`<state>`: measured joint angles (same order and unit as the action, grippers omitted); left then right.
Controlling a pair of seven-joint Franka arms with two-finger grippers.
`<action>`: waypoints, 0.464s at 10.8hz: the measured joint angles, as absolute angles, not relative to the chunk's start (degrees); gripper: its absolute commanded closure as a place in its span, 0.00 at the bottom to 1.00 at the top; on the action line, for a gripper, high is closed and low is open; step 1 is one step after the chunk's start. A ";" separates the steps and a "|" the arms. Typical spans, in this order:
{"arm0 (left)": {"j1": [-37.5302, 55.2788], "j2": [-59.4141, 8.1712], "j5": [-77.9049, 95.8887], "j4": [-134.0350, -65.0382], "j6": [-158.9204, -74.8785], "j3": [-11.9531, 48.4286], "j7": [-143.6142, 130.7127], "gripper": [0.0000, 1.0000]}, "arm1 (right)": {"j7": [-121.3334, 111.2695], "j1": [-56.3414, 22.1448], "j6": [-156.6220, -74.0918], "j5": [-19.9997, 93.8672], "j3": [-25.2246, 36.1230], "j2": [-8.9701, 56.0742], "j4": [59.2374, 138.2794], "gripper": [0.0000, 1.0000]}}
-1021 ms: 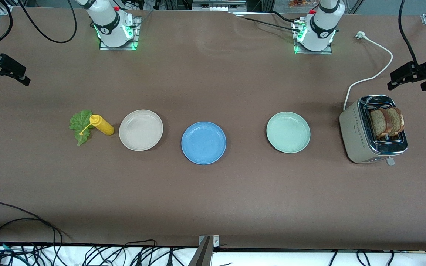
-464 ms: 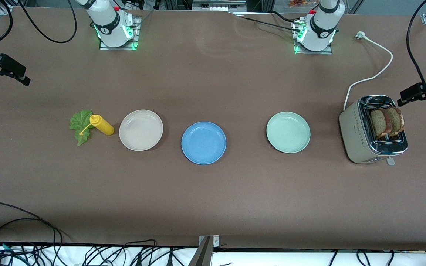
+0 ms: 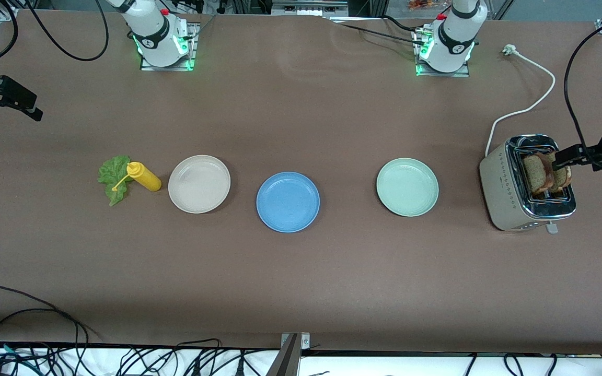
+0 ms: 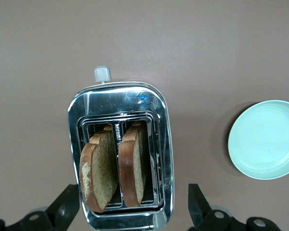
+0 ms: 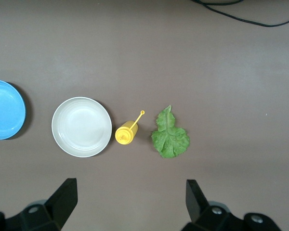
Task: Make sandwich in blue plate with both arms
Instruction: 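Lower the left gripper and grasp the bread slice in the toaster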
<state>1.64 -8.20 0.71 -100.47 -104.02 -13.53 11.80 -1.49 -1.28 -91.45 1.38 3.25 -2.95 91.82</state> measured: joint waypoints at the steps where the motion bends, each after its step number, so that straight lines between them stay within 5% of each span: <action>1: 1.65 -9.16 0.71 -101.36 -105.26 -13.61 11.81 0.03 | -1.49 -1.28 -91.43 1.38 3.25 -2.95 91.82 0.00; 5: 1.65 -11.88 0.71 -104.59 -107.51 -13.64 11.82 0.05 | -1.49 -1.28 -91.41 1.38 3.25 -2.95 91.81 0.00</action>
